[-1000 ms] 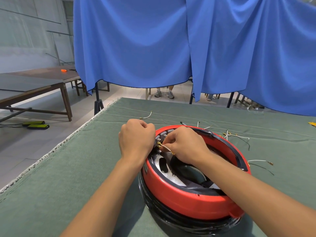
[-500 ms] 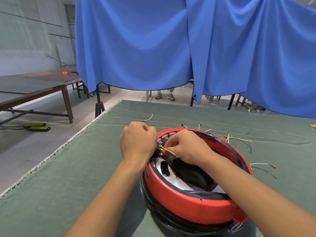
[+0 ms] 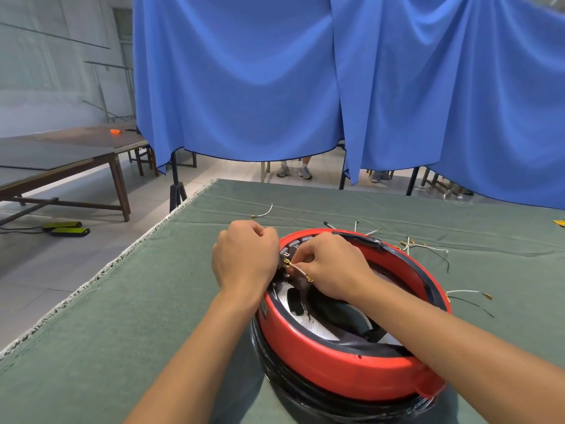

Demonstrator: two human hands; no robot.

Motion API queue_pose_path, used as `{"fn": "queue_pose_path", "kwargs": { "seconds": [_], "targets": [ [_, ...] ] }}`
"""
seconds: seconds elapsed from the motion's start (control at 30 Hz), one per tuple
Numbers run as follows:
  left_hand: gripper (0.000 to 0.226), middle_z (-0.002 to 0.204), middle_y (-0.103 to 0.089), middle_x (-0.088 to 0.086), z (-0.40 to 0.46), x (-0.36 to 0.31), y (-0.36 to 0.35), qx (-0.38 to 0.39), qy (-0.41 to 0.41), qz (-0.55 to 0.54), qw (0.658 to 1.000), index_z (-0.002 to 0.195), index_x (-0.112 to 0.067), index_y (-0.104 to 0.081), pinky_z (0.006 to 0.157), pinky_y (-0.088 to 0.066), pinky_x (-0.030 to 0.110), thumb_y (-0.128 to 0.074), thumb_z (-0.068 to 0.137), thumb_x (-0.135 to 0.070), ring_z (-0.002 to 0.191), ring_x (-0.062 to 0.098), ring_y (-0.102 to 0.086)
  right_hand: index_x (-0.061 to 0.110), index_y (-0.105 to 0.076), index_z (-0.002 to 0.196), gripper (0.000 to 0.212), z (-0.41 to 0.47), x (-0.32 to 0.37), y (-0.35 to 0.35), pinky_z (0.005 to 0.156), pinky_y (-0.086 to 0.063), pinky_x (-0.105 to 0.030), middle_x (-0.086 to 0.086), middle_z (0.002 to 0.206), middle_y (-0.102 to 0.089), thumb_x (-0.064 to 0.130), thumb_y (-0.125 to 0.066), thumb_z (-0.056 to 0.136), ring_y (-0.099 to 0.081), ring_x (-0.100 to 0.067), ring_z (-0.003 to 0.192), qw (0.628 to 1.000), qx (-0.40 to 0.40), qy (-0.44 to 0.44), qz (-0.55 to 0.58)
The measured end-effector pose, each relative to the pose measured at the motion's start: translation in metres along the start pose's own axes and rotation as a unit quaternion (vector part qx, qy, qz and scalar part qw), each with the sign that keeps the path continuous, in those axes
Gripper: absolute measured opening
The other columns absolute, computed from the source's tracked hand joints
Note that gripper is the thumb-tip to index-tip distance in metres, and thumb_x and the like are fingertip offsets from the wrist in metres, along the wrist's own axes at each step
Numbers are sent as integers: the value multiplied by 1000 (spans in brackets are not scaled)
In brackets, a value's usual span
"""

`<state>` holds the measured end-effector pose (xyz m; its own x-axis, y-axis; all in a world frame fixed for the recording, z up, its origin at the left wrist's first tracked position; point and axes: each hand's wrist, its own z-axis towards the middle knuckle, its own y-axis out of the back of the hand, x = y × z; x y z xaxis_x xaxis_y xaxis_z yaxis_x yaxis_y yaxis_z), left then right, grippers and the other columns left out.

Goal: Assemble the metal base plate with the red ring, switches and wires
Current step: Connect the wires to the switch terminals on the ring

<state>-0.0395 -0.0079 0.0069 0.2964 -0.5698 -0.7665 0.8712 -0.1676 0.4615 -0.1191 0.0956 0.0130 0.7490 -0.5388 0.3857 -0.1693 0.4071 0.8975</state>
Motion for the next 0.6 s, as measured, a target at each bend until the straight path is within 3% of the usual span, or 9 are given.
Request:
{"fn": "queue_pose_path", "kwargs": {
  "seconds": [0.13, 0.33, 0.47, 0.6],
  "targets": [
    [30, 41, -41, 0, 1, -1, 1, 0, 3, 3, 1000, 46, -9, -51, 45, -31, 28, -53, 74, -17, 47, 20, -42, 31, -75, 81, 7, 2, -1, 1, 66, -38, -27, 10, 79, -68, 33, -68, 82, -60, -15, 85, 1000, 5, -1, 6],
    [30, 44, -42, 0, -1, -3, 2, 9, 15, -4, 1000, 45, -12, -51, 52, -33, 30, -52, 74, -18, 55, 27, -45, 37, -75, 78, 6, 4, -5, 4, 61, -36, -26, 15, 65, -61, 40, -70, 81, -56, -10, 76, 1000, 18, -12, 6],
    [27, 47, -51, -2, -1, -1, 3, 27, 30, -13, 999, 50, -14, -58, 53, -35, 28, -53, 76, -18, 55, 21, -50, 37, -72, 65, 14, 6, -9, 6, 60, -42, -26, 17, 46, -55, 37, -73, 79, -54, -5, 58, 998, 44, -17, 43],
    [20, 61, -64, -2, -3, -1, 7, 50, 43, -22, 998, 62, -18, -68, 62, -45, 29, -54, 76, -18, 70, 25, -60, 35, -72, 64, 16, 7, -9, 6, 65, -48, -30, 17, 45, -56, 34, -74, 80, -54, -6, 56, 996, 63, -5, 61]
  ]
}}
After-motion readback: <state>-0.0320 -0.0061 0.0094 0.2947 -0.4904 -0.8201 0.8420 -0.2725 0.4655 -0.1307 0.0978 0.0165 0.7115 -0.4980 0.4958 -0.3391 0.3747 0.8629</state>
